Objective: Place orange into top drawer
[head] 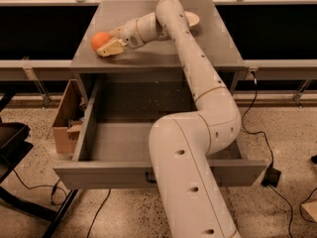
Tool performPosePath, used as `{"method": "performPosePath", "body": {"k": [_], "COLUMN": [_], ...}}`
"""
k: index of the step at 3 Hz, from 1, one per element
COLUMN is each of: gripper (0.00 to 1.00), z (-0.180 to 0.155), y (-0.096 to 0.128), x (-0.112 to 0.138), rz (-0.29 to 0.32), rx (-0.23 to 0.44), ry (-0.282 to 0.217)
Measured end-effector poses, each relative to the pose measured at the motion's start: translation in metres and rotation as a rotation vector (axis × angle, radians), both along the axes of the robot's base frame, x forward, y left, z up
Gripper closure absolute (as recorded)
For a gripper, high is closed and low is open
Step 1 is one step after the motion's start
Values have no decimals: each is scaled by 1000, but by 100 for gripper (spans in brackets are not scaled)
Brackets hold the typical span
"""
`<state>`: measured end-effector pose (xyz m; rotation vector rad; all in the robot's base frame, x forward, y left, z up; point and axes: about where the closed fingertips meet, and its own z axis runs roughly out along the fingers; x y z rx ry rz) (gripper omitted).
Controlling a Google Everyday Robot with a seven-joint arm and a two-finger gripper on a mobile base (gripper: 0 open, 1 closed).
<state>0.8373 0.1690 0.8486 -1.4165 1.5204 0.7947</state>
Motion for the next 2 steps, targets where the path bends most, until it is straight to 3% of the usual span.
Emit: {"method": "performPosePath", "body": {"k": [1,2], "gripper": [100,100], "z": [3,37], "y": [0,-12], "x": [-1,-14], "rz": [2,1], "rx": [-7,-68], "ry": [-3,-38]}}
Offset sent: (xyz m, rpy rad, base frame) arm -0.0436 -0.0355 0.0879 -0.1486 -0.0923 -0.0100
